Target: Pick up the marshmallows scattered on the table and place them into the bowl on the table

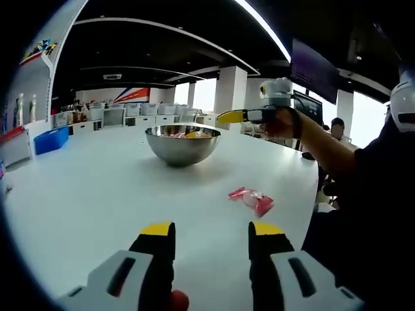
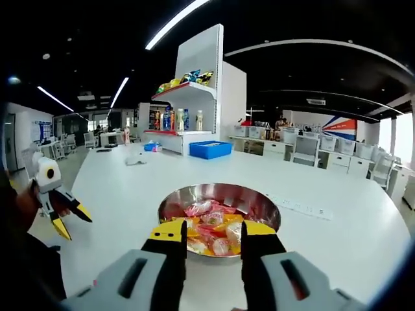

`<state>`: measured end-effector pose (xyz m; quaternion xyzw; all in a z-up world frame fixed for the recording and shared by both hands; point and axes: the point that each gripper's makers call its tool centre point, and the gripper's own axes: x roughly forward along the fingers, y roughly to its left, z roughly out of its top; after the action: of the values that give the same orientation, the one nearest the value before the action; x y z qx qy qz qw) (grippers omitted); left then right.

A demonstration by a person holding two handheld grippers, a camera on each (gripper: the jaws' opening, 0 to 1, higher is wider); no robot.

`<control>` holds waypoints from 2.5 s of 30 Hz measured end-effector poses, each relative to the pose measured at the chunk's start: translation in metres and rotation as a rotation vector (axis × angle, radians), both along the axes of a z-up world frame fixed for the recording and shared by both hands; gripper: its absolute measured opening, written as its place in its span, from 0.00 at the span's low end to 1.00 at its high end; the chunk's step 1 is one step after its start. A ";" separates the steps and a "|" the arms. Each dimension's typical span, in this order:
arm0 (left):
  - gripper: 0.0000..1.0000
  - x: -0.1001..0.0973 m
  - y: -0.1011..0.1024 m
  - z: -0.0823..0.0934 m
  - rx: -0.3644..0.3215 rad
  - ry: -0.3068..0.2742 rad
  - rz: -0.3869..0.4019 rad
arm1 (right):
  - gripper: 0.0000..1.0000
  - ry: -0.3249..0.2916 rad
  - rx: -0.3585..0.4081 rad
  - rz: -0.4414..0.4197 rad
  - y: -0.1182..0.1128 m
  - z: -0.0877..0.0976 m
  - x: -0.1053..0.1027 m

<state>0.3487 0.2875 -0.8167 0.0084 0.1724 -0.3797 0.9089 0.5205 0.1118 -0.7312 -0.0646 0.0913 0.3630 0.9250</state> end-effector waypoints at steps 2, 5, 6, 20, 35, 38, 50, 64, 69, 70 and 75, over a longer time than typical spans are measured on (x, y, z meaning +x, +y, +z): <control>0.45 0.000 -0.001 0.000 0.002 0.001 -0.005 | 0.33 -0.013 0.015 -0.002 -0.003 0.005 -0.005; 0.45 0.000 -0.003 0.000 0.005 0.001 -0.008 | 0.33 -0.024 0.027 -0.007 -0.008 0.009 -0.010; 0.45 0.000 -0.003 0.000 0.006 0.001 -0.008 | 0.33 -0.028 0.029 -0.009 -0.010 0.010 -0.012; 0.46 0.004 -0.007 0.004 -0.003 -0.002 -0.006 | 0.32 -0.041 0.070 -0.014 -0.022 0.012 -0.040; 0.46 0.007 -0.003 0.007 -0.009 -0.015 0.009 | 0.32 -0.030 0.072 -0.020 -0.041 -0.003 -0.075; 0.48 0.007 -0.003 0.007 -0.013 -0.018 0.011 | 0.32 -0.020 0.067 -0.027 -0.048 -0.009 -0.079; 0.94 0.016 -0.008 0.013 0.005 -0.072 0.028 | 0.32 0.048 0.055 -0.048 -0.067 -0.041 -0.095; 0.95 0.016 -0.012 0.033 -0.065 -0.138 0.027 | 0.32 0.095 0.029 -0.026 -0.070 -0.062 -0.115; 0.91 0.020 -0.011 0.042 -0.117 -0.139 0.046 | 0.32 0.106 0.015 -0.019 -0.072 -0.068 -0.122; 0.89 0.020 -0.012 0.039 -0.096 -0.135 0.046 | 0.32 0.109 0.013 -0.018 -0.073 -0.069 -0.123; 0.85 0.019 -0.017 0.028 -0.041 -0.090 0.030 | 0.32 0.119 0.007 0.000 -0.074 -0.074 -0.130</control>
<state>0.3679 0.2704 -0.7883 0.0041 0.1236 -0.3689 0.9212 0.3905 0.0380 -0.8056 -0.0396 0.1450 0.3667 0.9181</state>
